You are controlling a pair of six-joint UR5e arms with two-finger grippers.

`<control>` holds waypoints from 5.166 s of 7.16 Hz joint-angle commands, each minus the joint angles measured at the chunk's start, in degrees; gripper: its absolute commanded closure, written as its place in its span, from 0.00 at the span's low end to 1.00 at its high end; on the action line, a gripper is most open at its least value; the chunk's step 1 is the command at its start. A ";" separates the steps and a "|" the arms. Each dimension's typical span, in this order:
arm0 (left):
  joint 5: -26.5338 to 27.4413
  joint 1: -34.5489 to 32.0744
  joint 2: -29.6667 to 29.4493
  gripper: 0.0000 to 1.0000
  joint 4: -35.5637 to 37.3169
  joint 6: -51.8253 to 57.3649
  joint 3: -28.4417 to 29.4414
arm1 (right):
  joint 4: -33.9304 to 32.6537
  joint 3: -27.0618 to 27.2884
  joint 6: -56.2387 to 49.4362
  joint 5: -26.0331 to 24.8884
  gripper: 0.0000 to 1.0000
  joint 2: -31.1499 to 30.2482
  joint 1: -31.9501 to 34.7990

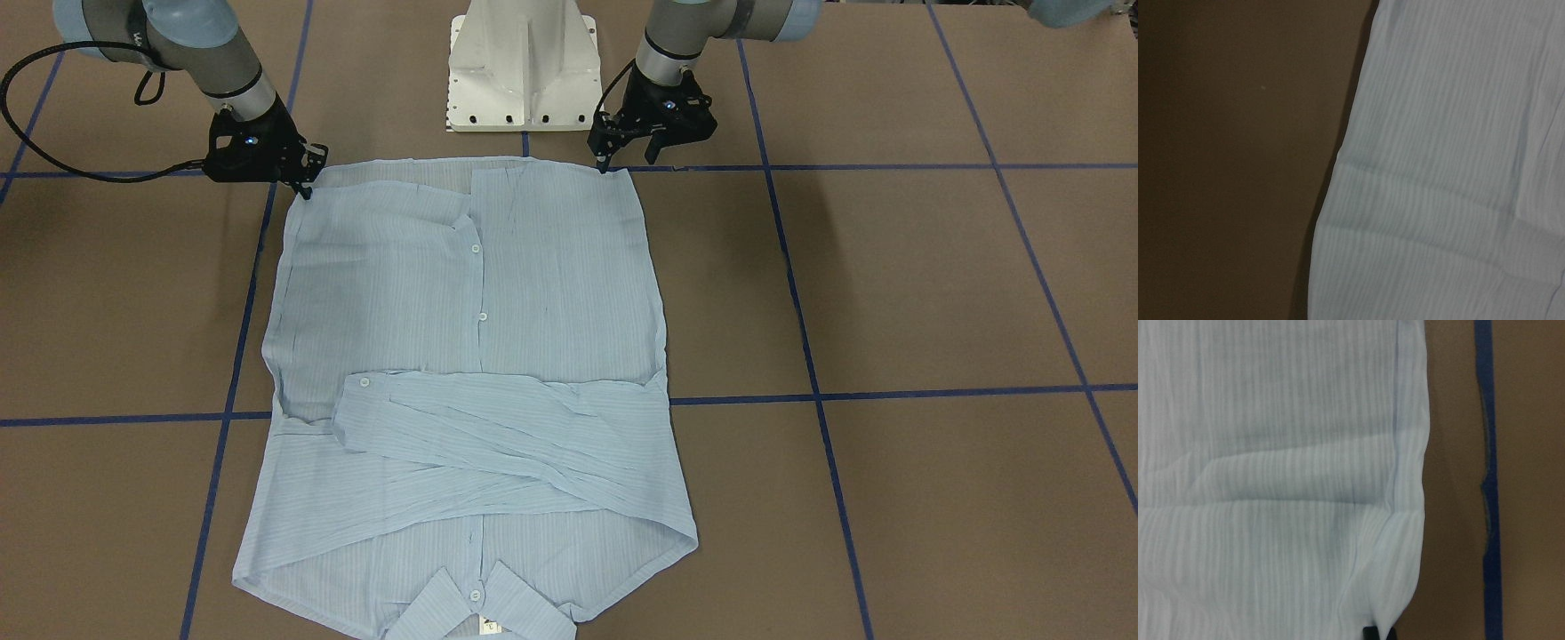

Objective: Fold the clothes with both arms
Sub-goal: 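Grasp both hem corners with the left and right grippers, then lift the hem with both grippers and fold it toward the collar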

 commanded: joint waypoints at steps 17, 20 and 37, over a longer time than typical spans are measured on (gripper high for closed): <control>0.00 -1.86 -3.17 1.00 4.80 0.93 -2.08 | 0.62 -0.20 -0.79 7.62 1.00 0.82 8.49; -4.29 -9.31 -5.27 1.00 4.80 5.04 -2.80 | 0.45 -0.64 -0.88 12.46 1.00 4.86 14.73; -10.90 -33.33 -23.12 1.00 -21.13 9.37 37.18 | -1.49 -40.35 -5.71 19.60 1.00 40.98 38.22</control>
